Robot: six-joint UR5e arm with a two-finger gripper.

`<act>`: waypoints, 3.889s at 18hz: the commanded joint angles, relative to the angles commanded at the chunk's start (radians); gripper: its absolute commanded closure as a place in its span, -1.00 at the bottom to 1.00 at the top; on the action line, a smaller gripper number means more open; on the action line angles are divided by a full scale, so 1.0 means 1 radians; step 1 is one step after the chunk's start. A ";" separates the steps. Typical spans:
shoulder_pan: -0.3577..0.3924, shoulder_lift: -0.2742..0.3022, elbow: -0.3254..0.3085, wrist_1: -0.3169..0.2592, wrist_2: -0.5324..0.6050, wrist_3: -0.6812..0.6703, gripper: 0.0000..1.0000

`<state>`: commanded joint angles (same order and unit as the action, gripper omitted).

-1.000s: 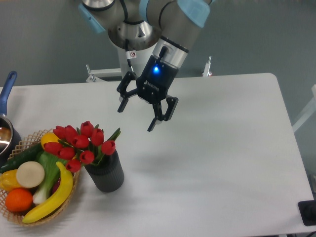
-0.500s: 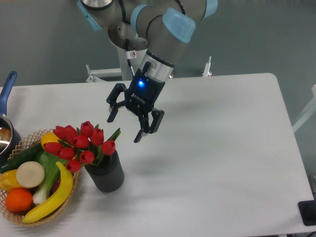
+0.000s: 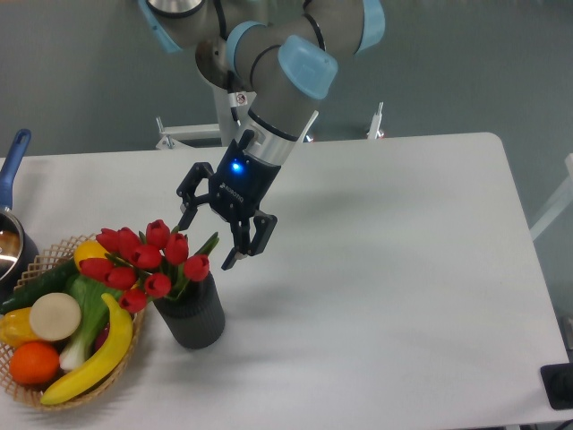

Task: Pick up the flowers from the vase
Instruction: 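Lower the open right gripper onto the tulip stems above the vase, then close the right gripper around the tulip stems, then lift the tulip bunch up out of the black vase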

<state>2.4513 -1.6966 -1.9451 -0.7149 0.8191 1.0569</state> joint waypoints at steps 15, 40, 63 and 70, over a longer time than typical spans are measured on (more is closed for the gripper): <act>-0.060 -0.092 0.061 0.002 0.000 -0.002 -1.00; -0.086 -0.132 0.074 0.012 -0.075 -0.012 -0.10; -0.026 -0.104 0.156 0.009 -0.184 -0.136 0.19; -0.015 -0.072 0.163 0.000 -0.213 -0.209 0.19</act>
<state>2.4360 -1.7688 -1.7824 -0.7148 0.6059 0.8484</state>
